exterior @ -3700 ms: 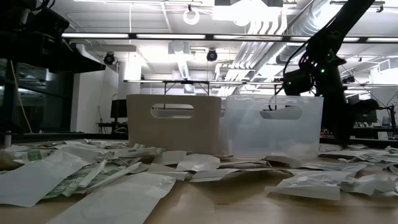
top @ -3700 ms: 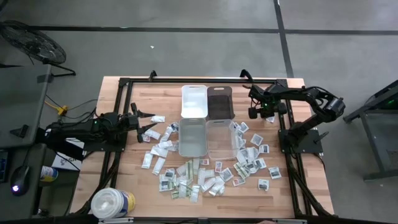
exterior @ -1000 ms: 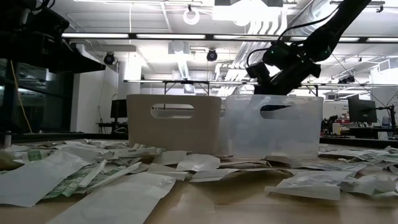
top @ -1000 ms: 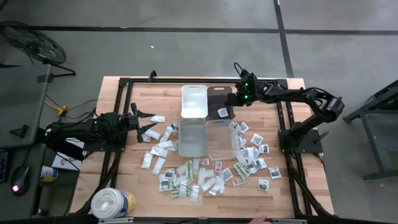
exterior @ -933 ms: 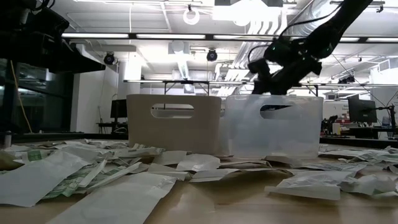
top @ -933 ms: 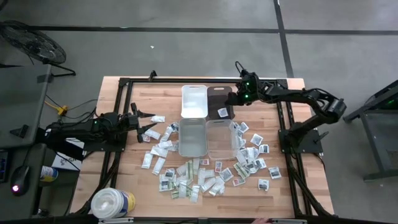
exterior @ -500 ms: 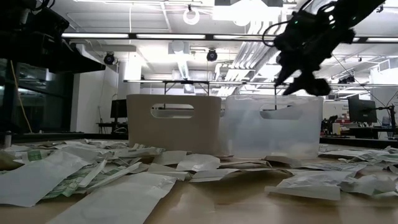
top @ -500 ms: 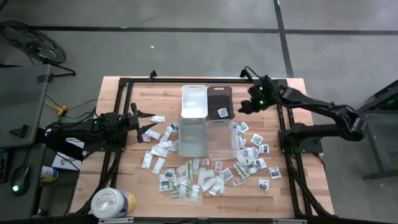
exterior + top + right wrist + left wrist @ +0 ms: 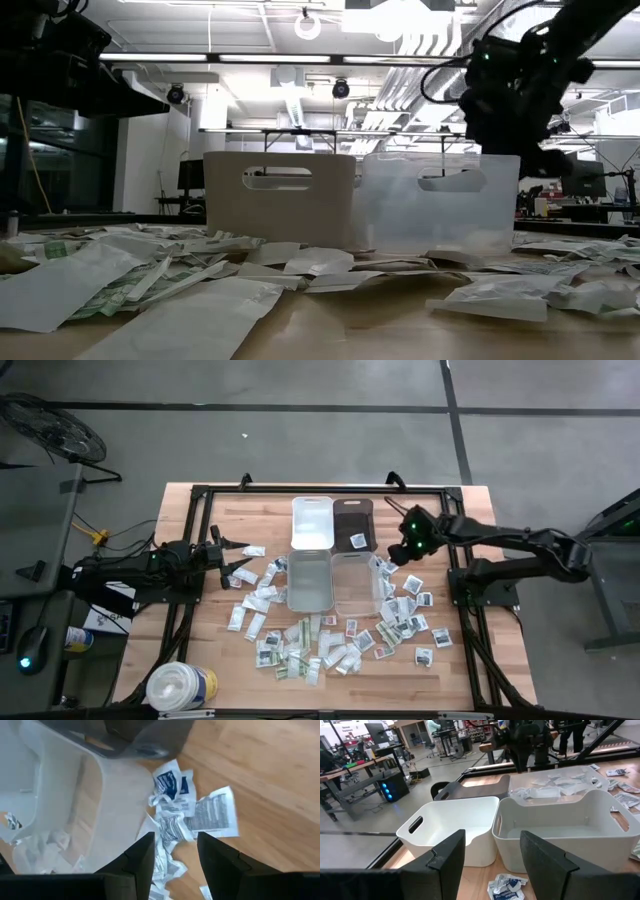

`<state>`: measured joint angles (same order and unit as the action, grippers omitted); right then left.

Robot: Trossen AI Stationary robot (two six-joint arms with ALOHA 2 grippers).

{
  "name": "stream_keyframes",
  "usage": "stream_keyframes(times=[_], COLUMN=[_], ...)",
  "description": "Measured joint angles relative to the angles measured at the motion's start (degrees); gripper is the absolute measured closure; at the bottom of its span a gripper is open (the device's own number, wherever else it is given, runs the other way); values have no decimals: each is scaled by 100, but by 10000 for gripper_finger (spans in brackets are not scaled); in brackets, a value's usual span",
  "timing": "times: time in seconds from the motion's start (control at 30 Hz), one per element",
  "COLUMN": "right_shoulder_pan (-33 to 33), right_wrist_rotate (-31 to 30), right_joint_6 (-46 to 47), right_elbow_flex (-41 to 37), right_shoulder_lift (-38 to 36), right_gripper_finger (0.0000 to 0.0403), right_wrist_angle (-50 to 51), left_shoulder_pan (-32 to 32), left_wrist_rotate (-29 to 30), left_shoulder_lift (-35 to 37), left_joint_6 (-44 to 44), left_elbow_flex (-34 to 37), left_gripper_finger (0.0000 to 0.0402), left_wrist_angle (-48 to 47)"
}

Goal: Pick & Place First Aid Supplies
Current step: Put the blue alcohol pad into the black bin

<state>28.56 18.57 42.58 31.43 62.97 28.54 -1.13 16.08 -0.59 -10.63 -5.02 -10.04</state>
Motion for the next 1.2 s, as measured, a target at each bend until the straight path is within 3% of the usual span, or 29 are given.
stream_keyframes(times=[0.33,0.73,1.2], right_shoulder_pan=[-383,-581,-575], right_wrist_rotate=[-583,-541,-720], right_joint_6=[751,995,1251], right_elbow_flex=[-611,-600,-594], right_shoulder_lift=[317,1335,1549], right_gripper_finger=[261,261,261], right_wrist_angle=[-1163,-2221,-2552], left_shoulder_pan=[0,2,2], left_wrist_rotate=[0,-2,-1], left_shoulder_lift=[0,1,1], left_joint_6=[0,0,0], left_elbow_flex=[0,0,0], left_gripper_finger=[213,213,213], left_wrist_angle=[0,0,0])
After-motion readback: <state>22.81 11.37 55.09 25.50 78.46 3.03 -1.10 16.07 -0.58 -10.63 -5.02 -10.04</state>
